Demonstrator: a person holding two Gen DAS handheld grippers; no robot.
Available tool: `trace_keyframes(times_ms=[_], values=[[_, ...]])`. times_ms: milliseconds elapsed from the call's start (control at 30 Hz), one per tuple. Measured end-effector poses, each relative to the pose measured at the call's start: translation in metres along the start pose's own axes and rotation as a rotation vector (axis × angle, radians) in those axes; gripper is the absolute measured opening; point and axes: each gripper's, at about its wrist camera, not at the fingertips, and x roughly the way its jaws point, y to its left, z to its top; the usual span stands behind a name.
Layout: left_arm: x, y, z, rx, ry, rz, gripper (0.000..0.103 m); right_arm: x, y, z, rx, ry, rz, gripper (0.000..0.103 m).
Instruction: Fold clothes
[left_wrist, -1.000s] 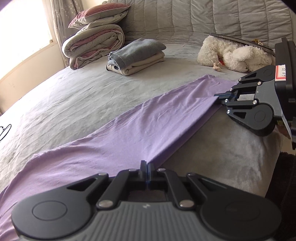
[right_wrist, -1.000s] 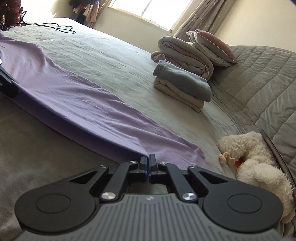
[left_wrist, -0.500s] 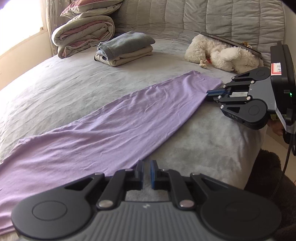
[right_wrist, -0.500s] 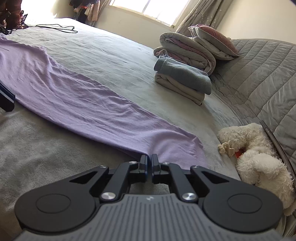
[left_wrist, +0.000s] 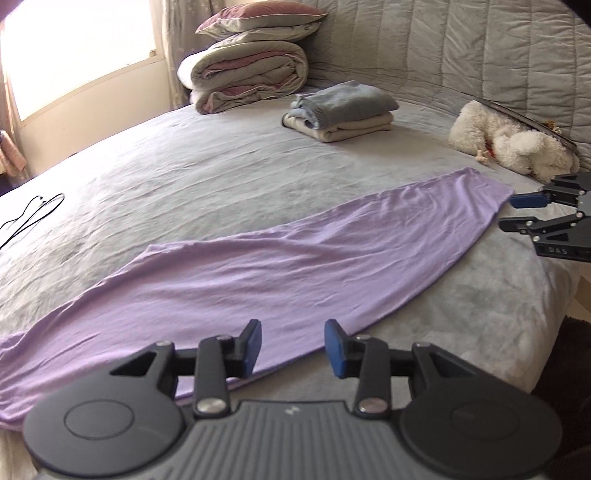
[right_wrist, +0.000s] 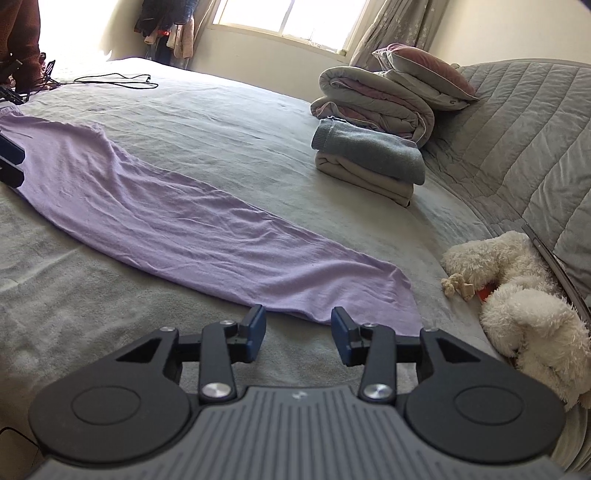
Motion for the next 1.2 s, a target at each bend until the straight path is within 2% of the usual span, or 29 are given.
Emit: trace_keyframes(times_ms=[333, 767, 1000, 1133, 1200], values=[[-0.012, 0.065, -0.033, -0.192, 0.029, 0.153, 0.039, -0.003, 0.04, 0.024, -0.035, -0.051, 0.105, 0.043], [-0.027, 0.144, -0.071, -0.558, 0.014, 0.286, 0.039, -0.003, 0.119, 0.064, -0.116, -0.104, 0.283, 0.043], [-0.034, 0.189, -0.088, -0.797, -0.02, 0.389, 0.037, 0.0, 0.151, 0.08, -0.136, -0.108, 0.355, 0.043], [-0.033, 0.208, -0.095, -0.888, -0.047, 0.43, 0.036, 0.001, 0.164, 0.086, -0.131, -0.107, 0.393, 0.043], [-0.033, 0.214, -0.097, -0.925, -0.066, 0.449, 0.03, 0.001, 0.17, 0.09, -0.128, -0.107, 0.411, 0.043]])
